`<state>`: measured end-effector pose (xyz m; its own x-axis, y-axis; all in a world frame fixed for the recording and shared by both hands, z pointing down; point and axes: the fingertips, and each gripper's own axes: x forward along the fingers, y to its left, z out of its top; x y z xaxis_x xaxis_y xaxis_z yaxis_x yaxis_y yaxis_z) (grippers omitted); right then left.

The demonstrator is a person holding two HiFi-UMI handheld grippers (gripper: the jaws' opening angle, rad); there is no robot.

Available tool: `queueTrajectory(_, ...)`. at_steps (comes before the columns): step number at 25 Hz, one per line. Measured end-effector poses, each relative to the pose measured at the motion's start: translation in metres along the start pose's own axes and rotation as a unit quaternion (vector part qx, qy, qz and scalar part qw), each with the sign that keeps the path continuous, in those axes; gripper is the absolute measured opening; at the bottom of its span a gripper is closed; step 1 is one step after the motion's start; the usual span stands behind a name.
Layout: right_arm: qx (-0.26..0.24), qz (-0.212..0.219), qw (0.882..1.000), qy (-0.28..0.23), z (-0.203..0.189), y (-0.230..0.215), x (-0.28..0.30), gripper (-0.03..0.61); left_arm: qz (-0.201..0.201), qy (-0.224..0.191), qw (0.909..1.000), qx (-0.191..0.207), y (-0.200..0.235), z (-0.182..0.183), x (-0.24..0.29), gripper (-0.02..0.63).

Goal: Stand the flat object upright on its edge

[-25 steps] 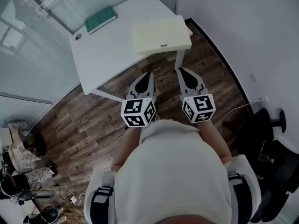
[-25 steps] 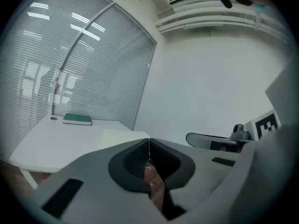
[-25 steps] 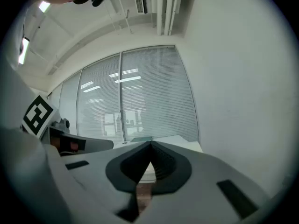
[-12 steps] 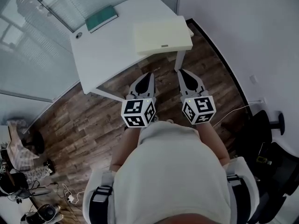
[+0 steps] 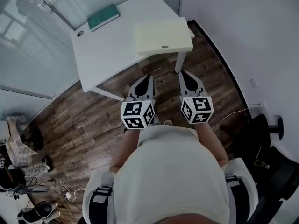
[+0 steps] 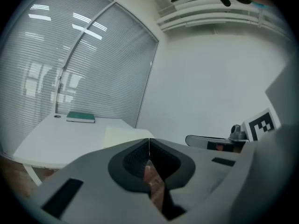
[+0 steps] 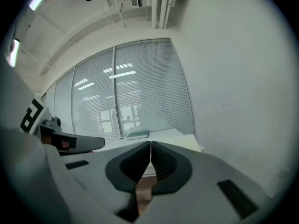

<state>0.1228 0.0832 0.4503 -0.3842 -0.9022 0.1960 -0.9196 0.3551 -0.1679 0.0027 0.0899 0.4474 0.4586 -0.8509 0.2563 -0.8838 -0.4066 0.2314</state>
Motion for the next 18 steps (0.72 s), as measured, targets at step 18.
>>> queueTrajectory(18,0.042,0.032,0.999,0.0,0.012,-0.006,0.059,0.02,-0.007,0.005,0.9998,-0.016,0.036,0.018,0.048,0.021)
